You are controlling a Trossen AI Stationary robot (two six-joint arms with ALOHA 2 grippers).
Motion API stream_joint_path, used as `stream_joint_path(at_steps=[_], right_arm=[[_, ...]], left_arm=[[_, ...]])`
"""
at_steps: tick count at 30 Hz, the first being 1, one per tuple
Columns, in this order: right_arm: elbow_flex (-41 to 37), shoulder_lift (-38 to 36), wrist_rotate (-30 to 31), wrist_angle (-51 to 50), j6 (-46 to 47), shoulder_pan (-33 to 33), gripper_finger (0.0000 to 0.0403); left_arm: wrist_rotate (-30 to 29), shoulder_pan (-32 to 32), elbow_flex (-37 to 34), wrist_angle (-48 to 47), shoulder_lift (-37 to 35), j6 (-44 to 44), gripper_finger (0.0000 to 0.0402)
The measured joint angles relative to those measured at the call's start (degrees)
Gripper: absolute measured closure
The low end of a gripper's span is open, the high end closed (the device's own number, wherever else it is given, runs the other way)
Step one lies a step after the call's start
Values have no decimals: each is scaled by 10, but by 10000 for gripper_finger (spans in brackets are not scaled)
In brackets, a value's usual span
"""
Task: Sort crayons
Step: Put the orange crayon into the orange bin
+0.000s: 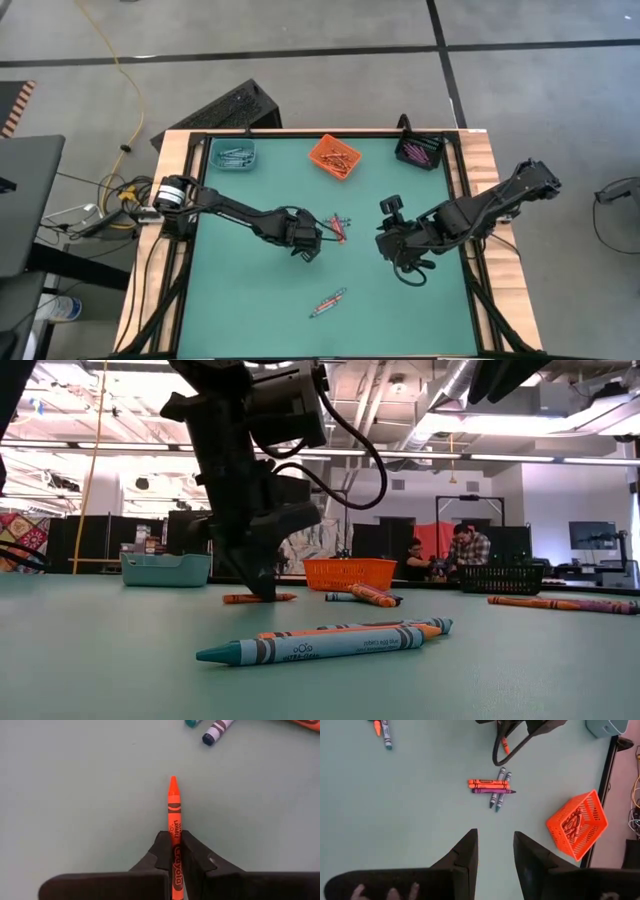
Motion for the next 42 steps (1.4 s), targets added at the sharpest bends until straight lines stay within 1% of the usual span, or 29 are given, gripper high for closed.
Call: stream_joint_path(at_steps=[4, 8, 19, 22, 27, 30, 34, 37, 42], right_arm=[[0, 0, 0, -2, 10, 0, 284], [0, 0, -1, -2, 12, 0, 284], [0, 0, -3, -1, 29, -1, 284], [0, 0, -4, -1, 37, -8, 284], [-4, 0, -7, 0, 42, -33, 284], [-17, 0, -16, -1, 35, -52, 284], [-49, 0, -19, 7, 26, -79, 284], [-76, 0, -29, 41, 14, -95, 284], [-117, -4, -85, 147, -29, -112, 284]], left_arm=[[-12, -9, 6, -15, -12, 11, 400], [-16, -21, 26, -34, -22, 24, 401], [-84, -60, 90, -95, -25, 49, 401], [-111, -72, 118, -117, -26, 52, 401], [-164, -97, 179, -182, -26, 66, 401], [-194, -114, 218, -221, -26, 80, 401], [-236, -134, 258, -245, -26, 113, 401], [-259, -147, 274, -245, -26, 145, 401], [-300, -165, 287, -252, -26, 173, 401]])
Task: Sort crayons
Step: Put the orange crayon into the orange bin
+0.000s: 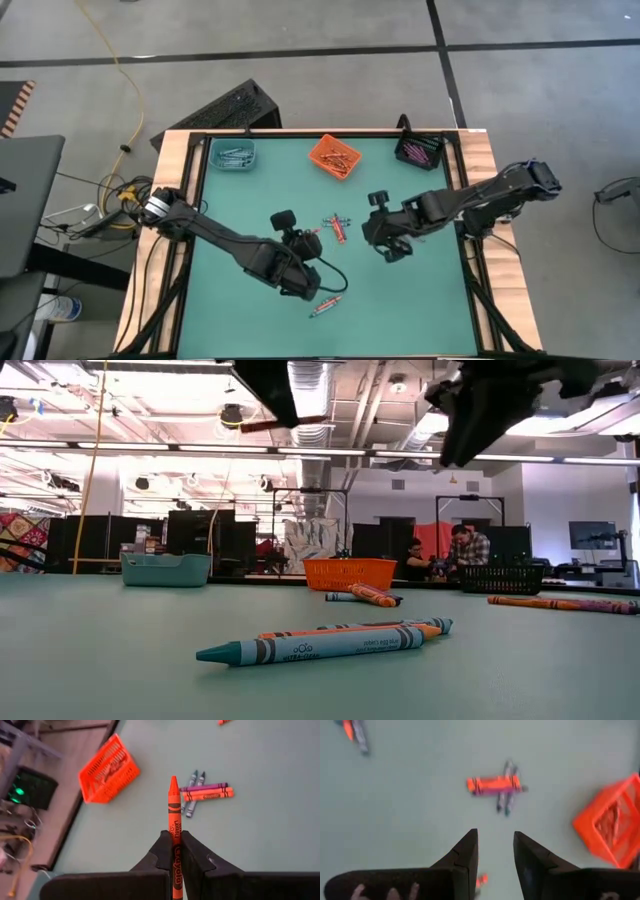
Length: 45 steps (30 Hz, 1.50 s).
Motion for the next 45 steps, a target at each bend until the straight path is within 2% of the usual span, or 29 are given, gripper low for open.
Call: stream_joint_path(at_steps=[10, 25, 35, 45], right_arm=[[-33, -2, -10, 122, -52, -32, 284], [-33, -2, -9, 119, -3, -133, 284], [-33, -6, -7, 25, 36, -215, 285], [-32, -46, -10, -67, 61, -219, 285]], left_arm=[[-52, -5, 7, -4, 0, 72, 401], [-30, 95, 7, 16, 0, 294, 401], [116, 231, 7, 117, -1, 484, 401], [279, 378, 6, 174, -1, 658, 401]])
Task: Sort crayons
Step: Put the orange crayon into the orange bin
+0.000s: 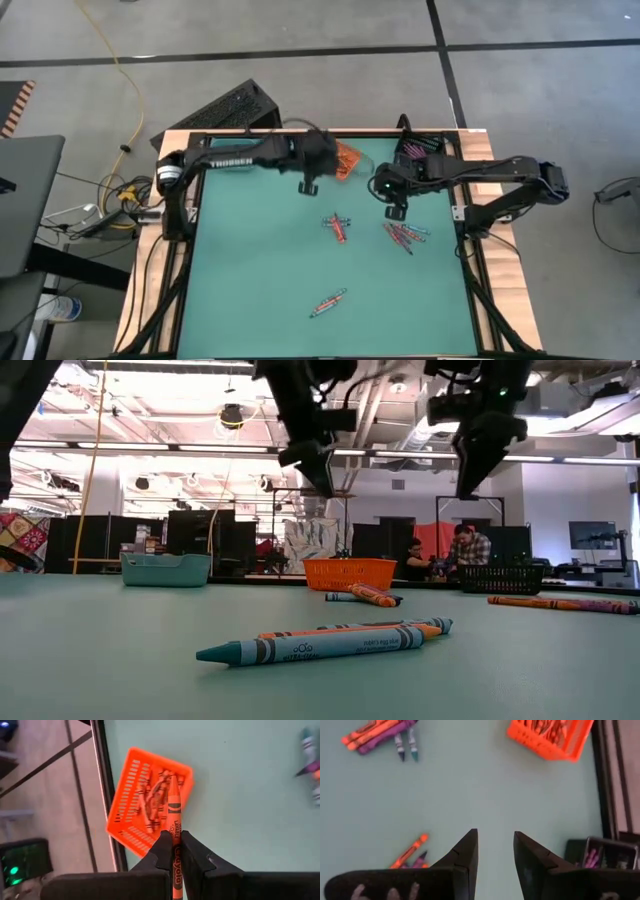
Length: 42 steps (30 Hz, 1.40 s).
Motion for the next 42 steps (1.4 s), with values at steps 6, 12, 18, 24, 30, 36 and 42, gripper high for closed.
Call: stream_joint_path(at_steps=[6, 12, 18, 24, 30, 36, 42], right_arm=[[0, -25, -12, -26, 43, 30, 285], [0, -35, -13, -23, 87, 70, 284], [0, -21, -13, -16, 145, 117, 285], [0, -23, -12, -25, 234, 168, 284], [0, -25, -9, -43, 297, 214, 284], [0, -25, 12, -44, 342, 254, 284], [0, -25, 37, -53, 388, 293, 284]], left_arm=[[90, 79, -1, 21, 3, 80, 401], [157, 125, -26, 85, 4, 146, 401], [218, 150, -32, 140, 27, 183, 401], [229, 160, -31, 177, 66, 241, 401], [214, 159, -32, 197, 100, 267, 401], [212, 159, -32, 222, 111, 248, 368], [188, 159, -30, 229, 110, 237, 273]])
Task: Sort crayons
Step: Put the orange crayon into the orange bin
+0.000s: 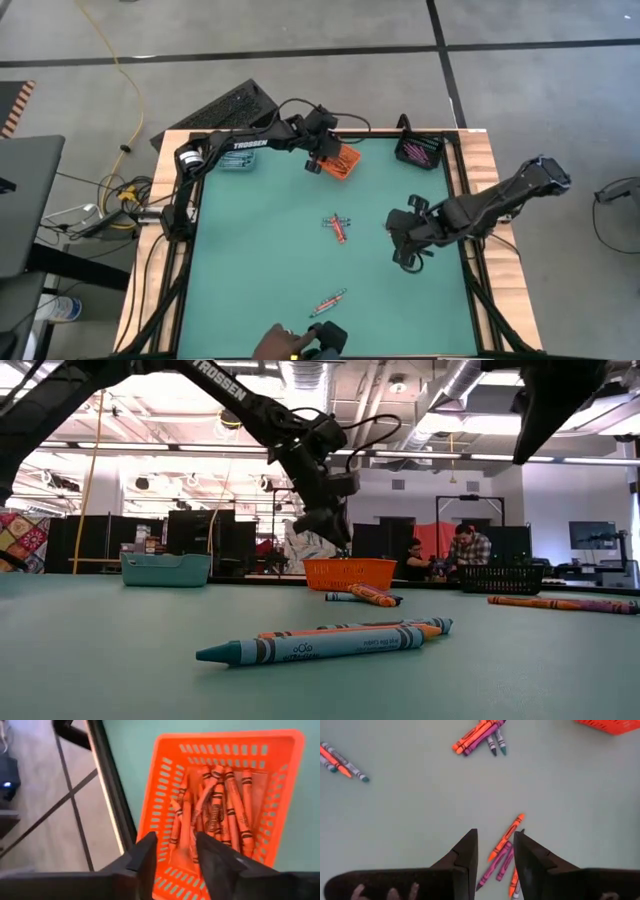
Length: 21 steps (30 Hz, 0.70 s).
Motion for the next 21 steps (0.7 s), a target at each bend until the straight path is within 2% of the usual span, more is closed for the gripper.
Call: stream_joint_path(at_steps=[6, 11, 16, 21], right_arm=[[0, 0, 29, -15, 64, 46, 284], [-7, 4, 59, -20, 129, 86, 285], [-69, 4, 59, 26, 184, 105, 284], [-139, 4, 58, 109, 202, 111, 284]], left_arm=[[-20, -4, 1, -25, -15, -37, 220], [-17, -23, 1, -86, -36, -62, 215], [-12, -53, 2, -169, -66, -95, 215], [61, -92, 2, -269, -91, -158, 215]])
